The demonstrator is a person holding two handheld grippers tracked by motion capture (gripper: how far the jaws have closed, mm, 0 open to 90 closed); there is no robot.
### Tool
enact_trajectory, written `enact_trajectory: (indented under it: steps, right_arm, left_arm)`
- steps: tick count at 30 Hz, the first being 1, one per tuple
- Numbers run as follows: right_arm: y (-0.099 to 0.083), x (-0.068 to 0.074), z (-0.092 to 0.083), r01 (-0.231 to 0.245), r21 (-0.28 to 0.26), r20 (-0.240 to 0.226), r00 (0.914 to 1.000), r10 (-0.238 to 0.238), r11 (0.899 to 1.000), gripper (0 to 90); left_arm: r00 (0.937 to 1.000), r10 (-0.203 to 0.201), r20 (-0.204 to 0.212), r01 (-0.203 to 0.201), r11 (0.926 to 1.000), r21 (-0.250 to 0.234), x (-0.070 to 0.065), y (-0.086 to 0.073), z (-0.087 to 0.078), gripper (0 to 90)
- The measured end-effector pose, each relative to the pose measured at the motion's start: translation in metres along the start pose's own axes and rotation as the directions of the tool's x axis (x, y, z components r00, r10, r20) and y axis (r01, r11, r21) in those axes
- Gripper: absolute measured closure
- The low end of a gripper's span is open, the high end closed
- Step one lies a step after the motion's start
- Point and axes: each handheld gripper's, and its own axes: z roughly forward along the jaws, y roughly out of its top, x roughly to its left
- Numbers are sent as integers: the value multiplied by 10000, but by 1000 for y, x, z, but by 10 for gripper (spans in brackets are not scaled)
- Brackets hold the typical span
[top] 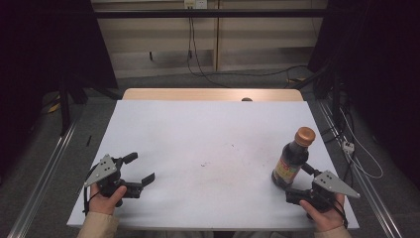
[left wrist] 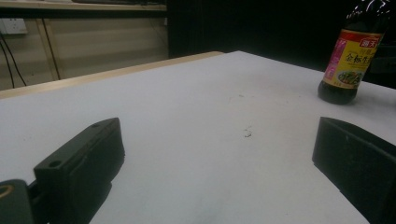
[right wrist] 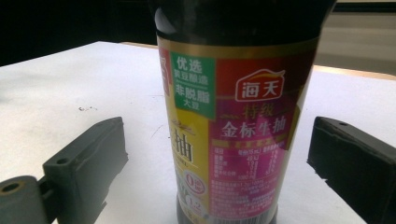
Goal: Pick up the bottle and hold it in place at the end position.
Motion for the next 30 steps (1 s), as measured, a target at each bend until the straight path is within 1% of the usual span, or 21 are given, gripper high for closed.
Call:
enact_trajectory:
  steps: [4,5,7,9,12,14,15,16,19,22,23,26,30]
  right_arm:
    - [0,-1,0,8,-19,22,10000,-8,10000,41]
    - [0,-1,0,-31,-38,35,10000,31,10000,42]
    - [0,-1,0,-30,-20,66,10000,30,10000,42]
    - [1,-2,0,-82,-7,62,9999,82,10000,44]
    - [1,-3,1,-151,6,31,9999,151,9999,47]
    - [1,-3,3,-125,49,87,9999,124,9999,48]
    - [1,-3,3,-107,58,119,9999,107,9999,49]
    - [1,-2,4,-92,93,143,9999,91,9999,50]
    - [2,-2,7,14,164,255,9997,-18,9999,50]
    - [3,-3,10,-50,173,321,9995,44,9998,56]
    - [3,-4,11,-73,174,341,9994,67,9998,58]
    - [3,-5,13,-25,181,412,9991,18,9998,71]
    - [5,-5,15,-80,105,411,9991,76,9999,87]
  left_arm:
    - [9999,94,-36,-94,9999,46,-1,0,0,19]
    - [10000,94,5,-94,10000,30,0,0,1,20]
    - [10000,83,-45,-83,10000,25,0,0,1,21]
    - [10000,-5,-56,5,10000,-12,0,0,2,21]
    - [10000,39,-56,-39,10000,26,1,0,2,21]
    - [10000,17,-24,-17,10000,85,0,0,3,21]
    - [10000,67,15,-67,9999,81,1,-1,4,21]
    - [10000,10,25,-10,10000,87,0,-1,5,21]
    - [9999,127,61,-128,9998,174,1,-1,5,21]
    - [9999,163,46,-164,9995,255,1,-1,6,21]
    - [9999,91,93,-93,9997,240,0,-1,7,22]
    - [9998,151,103,-154,9994,309,-1,-1,8,22]
    - [9996,221,182,-228,9989,413,-1,-2,10,23]
